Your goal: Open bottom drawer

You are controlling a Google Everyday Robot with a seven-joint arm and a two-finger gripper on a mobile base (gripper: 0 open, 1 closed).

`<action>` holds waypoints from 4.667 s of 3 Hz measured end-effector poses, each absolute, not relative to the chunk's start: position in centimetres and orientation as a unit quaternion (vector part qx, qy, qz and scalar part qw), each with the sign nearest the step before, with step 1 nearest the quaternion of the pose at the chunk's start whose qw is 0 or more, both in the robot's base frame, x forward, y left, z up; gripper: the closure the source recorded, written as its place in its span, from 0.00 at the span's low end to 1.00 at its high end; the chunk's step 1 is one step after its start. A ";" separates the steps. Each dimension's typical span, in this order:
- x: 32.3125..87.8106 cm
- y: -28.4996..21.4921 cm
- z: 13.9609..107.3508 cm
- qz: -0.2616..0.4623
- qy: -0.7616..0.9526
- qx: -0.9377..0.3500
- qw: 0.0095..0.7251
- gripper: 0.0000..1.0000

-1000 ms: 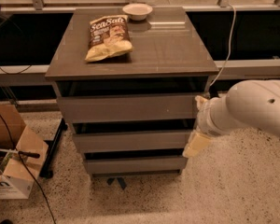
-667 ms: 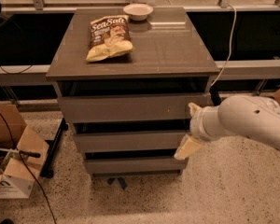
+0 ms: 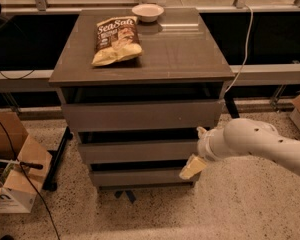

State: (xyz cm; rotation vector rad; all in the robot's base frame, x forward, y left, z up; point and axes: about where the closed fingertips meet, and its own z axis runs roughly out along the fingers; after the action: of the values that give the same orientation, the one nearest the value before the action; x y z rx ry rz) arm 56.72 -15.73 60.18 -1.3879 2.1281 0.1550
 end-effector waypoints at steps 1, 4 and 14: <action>56.5 -15.5 57.9 0.051 0.799 -0.532 0.275 0.00; 55.0 -18.5 47.5 0.046 0.794 -0.582 0.171 0.00; 62.1 -16.6 24.7 0.063 0.790 -0.576 0.199 0.00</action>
Offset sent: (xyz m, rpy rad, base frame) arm -0.0233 -0.0268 -0.1335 -0.1883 0.2121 0.1118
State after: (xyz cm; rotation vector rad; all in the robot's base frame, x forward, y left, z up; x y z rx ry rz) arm 62.05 -16.63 24.66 -1.6120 2.2106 0.1762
